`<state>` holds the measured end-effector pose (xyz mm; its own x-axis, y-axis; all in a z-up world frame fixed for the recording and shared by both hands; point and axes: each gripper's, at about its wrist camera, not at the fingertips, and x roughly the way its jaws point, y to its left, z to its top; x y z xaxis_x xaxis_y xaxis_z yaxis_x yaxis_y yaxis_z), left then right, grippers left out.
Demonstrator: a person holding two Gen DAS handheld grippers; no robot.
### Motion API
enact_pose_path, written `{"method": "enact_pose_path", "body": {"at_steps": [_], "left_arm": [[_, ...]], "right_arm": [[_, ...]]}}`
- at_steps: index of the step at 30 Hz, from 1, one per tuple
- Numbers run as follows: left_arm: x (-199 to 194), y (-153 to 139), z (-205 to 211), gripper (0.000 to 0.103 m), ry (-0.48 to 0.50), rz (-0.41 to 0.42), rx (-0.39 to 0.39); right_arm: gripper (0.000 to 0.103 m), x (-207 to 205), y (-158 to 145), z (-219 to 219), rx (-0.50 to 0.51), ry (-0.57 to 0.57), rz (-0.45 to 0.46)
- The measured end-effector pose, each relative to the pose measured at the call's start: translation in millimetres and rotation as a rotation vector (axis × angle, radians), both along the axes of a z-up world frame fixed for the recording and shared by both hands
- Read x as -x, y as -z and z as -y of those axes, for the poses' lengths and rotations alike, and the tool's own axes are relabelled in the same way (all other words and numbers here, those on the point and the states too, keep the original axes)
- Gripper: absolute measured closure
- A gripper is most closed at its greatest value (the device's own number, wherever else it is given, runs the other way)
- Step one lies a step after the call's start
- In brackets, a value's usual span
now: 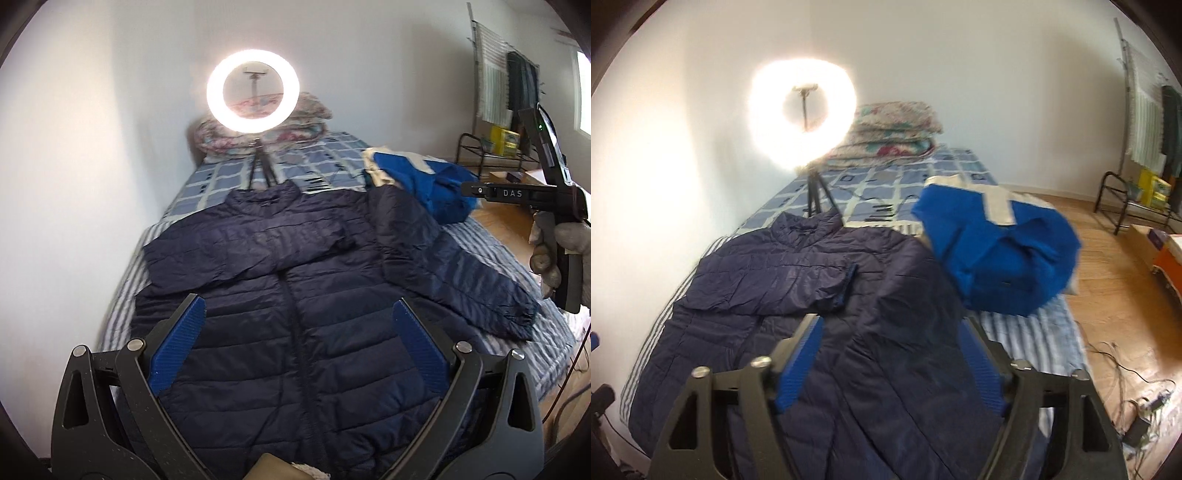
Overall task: Fold large clothes
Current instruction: 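Move the left gripper to the other sleeve cuff and close on it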
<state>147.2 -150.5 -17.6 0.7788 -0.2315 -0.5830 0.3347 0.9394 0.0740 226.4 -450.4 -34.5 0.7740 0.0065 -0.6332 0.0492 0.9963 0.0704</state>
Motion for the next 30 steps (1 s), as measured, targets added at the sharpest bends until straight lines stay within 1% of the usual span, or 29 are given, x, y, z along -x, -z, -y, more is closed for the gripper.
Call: {"method": "enact_pose_path", "body": {"at_steps": [3, 5, 7, 10, 12, 13, 14, 16, 17, 18, 20, 23, 24, 25, 27, 30], "left_arm": [[4.0, 1.3, 24.9, 0.000, 0.063, 0.017, 0.000], [5.8, 4.8, 39.8, 0.000, 0.109, 0.006, 0.002], [7.8, 8.9, 55.7, 0.000, 0.151, -0.013, 0.021], [11.1, 12.3, 81.4, 0.001, 0.214, -0.042, 0.051], [14.8, 14.3, 98.2, 0.003, 0.261, -0.056, 0.060], [16.9, 16.2, 109.7, 0.006, 0.295, -0.069, 0.060], [19.3, 17.8, 117.4, 0.008, 0.318, -0.077, 0.060], [24.2, 23.8, 140.9, 0.013, 0.385, -0.105, 0.052], [26.6, 28.7, 155.5, 0.019, 0.427, -0.125, 0.044], [27.7, 32.7, 165.4, 0.022, 0.456, -0.142, 0.039], [30.9, 43.8, 194.3, 0.034, 0.520, -0.188, 0.026], [38.3, 59.6, 231.2, 0.034, 0.624, -0.276, 0.030], [43.3, 69.0, 250.6, 0.034, 0.668, -0.310, 0.013], [46.5, 74.4, 261.9, 0.034, 0.694, -0.323, 0.011], [56.5, 86.3, 288.6, 0.034, 0.739, -0.336, -0.024], [62.1, 104.3, 319.9, 0.034, 0.763, -0.354, -0.062]], "right_arm": [[0.014, 38.6, -9.2, 11.7, 0.031, 0.029, 0.034], [0.012, 64.3, -12.0, 18.0, 0.063, 0.043, 0.036], [0.010, 87.7, -12.0, 26.9, 0.082, 0.065, 0.032], [0.010, 121.9, -8.1, 47.9, 0.094, 0.115, -0.007], [0.002, 141.4, -4.7, 62.6, 0.100, 0.170, -0.043], [0.000, 147.6, -4.0, 66.4, 0.105, 0.194, -0.053], [0.000, 160.3, -1.6, 75.7, 0.114, 0.251, -0.070], [0.000, 177.6, 2.9, 90.4, 0.094, 0.326, -0.096], [0.000, 183.7, 5.0, 96.6, 0.072, 0.348, -0.105], [0.000, 191.2, 8.6, 105.9, 0.035, 0.381, -0.121], [0.000, 200.7, 12.9, 119.8, -0.012, 0.424, -0.138], [0.000, 214.9, 13.2, 140.8, -0.002, 0.517, -0.138], [0.000, 216.1, 14.0, 145.8, -0.009, 0.534, -0.136], [0.000, 218.5, 14.9, 153.8, -0.026, 0.550, -0.134], [0.001, 223.8, 19.1, 166.5, -0.056, 0.584, -0.137], [0.002, 230.0, 25.6, 181.3, -0.076, 0.631, -0.149]]}}
